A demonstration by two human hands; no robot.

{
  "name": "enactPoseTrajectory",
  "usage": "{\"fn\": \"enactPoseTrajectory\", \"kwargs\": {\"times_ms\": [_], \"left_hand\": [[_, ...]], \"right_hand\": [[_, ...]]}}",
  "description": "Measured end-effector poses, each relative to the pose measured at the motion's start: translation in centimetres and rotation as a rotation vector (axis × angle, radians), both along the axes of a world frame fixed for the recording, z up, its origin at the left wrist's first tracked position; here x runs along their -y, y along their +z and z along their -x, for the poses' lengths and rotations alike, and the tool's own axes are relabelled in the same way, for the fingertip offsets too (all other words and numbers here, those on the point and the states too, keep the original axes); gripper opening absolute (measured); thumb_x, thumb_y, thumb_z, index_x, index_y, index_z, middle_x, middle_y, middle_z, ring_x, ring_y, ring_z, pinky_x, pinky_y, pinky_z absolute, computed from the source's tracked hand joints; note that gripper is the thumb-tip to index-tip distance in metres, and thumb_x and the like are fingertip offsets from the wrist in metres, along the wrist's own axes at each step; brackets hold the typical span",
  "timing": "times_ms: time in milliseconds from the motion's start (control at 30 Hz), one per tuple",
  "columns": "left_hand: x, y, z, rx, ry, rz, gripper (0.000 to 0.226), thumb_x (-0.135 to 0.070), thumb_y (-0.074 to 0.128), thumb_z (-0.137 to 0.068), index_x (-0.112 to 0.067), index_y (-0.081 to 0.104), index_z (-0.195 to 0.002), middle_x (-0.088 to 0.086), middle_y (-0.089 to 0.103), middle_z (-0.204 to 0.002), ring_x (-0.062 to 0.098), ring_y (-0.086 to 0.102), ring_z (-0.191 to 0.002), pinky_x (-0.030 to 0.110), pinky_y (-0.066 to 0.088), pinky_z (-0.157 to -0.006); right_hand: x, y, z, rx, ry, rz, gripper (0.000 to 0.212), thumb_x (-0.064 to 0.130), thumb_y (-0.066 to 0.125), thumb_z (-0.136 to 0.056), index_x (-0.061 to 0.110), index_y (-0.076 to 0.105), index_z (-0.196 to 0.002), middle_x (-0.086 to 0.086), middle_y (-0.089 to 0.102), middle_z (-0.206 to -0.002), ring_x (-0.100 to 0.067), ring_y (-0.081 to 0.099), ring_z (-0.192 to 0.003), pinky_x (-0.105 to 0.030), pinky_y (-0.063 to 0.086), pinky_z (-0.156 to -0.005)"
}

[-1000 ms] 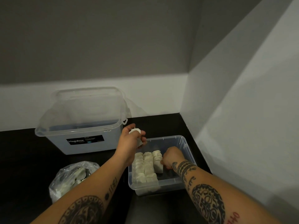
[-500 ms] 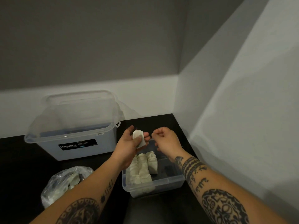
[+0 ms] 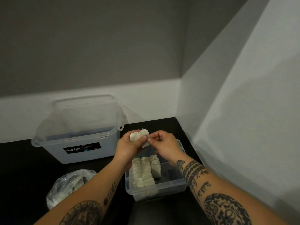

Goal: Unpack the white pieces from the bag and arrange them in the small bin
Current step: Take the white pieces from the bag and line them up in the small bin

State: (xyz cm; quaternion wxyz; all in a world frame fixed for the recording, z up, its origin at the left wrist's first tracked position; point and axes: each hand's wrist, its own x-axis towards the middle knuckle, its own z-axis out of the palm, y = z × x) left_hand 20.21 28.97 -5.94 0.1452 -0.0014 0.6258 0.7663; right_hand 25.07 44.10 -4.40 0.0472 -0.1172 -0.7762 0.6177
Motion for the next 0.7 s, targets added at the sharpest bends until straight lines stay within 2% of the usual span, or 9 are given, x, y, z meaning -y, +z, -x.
{"fn": "enactPoseTrajectory", "kwargs": {"times_ms": [100,200,433,533,633,700], "left_hand": [[0.2,0.0,0.1,-0.002,0.033,0.042,0.020,-0.011,0.074,-0.092,-0.016,0.069,-0.111,0.011,0.074,-0.107,0.024,0.073,-0.096,0.031,0.060,-0.072],[0.3,0.1,0.0,-0.033,0.029,0.086,0.011,-0.009,0.070,-0.095,-0.016,0.069,-0.103,0.010,0.074,-0.101,0.023,0.073,-0.092,0.030,0.059,-0.072],[-0.1,-0.1,0.0,-0.059,-0.010,0.145,0.010,-0.016,0.069,-0.096,-0.017,0.071,-0.107,0.011,0.075,-0.103,0.029,0.073,-0.099,0.046,0.062,-0.087],[0.0,-0.4,0.0,-0.017,0.005,0.086,0.014,-0.020,0.059,-0.103,-0.014,0.068,-0.112,0.011,0.077,-0.102,0.026,0.076,-0.095,0.037,0.062,-0.080],[0.5,-0.9,0.1,0.025,0.034,0.059,0.017,-0.021,0.055,-0.105,-0.013,0.066,-0.115,0.013,0.075,-0.104,0.025,0.076,-0.094,0.036,0.062,-0.080],[0.7,-1.1,0.1,0.025,0.046,0.051,0.017,-0.020,0.054,-0.105,-0.013,0.066,-0.116,0.015,0.075,-0.104,0.025,0.075,-0.094,0.038,0.062,-0.083]], "right_hand": [[-0.2,-0.3,0.2,-0.007,-0.044,0.004,0.009,0.022,0.071,-0.094,0.024,0.068,-0.103,0.003,0.071,-0.099,-0.010,0.068,-0.091,-0.022,0.056,-0.075],[-0.4,-0.4,0.1,-0.004,-0.036,-0.005,0.013,0.024,0.071,-0.094,0.023,0.069,-0.106,0.004,0.071,-0.100,-0.010,0.068,-0.094,-0.024,0.057,-0.077],[-1.3,-0.3,-0.3,0.035,-0.021,-0.021,0.019,0.027,0.071,-0.094,0.021,0.071,-0.112,0.006,0.072,-0.100,-0.010,0.070,-0.091,-0.019,0.054,-0.069],[-1.7,-0.7,-0.4,0.088,-0.055,-0.067,0.014,0.028,0.071,-0.094,0.024,0.070,-0.107,0.005,0.073,-0.098,-0.011,0.071,-0.087,-0.021,0.056,-0.068],[-2.0,-1.8,-0.6,0.205,-0.065,-0.178,0.004,0.026,0.071,-0.093,0.023,0.069,-0.096,0.000,0.073,-0.093,-0.015,0.072,-0.084,-0.027,0.060,-0.072],[-2.1,-3.0,-0.6,0.341,0.008,-0.366,0.006,0.024,0.068,-0.094,0.019,0.069,-0.097,-0.003,0.073,-0.096,-0.018,0.071,-0.089,-0.032,0.060,-0.081]]}}
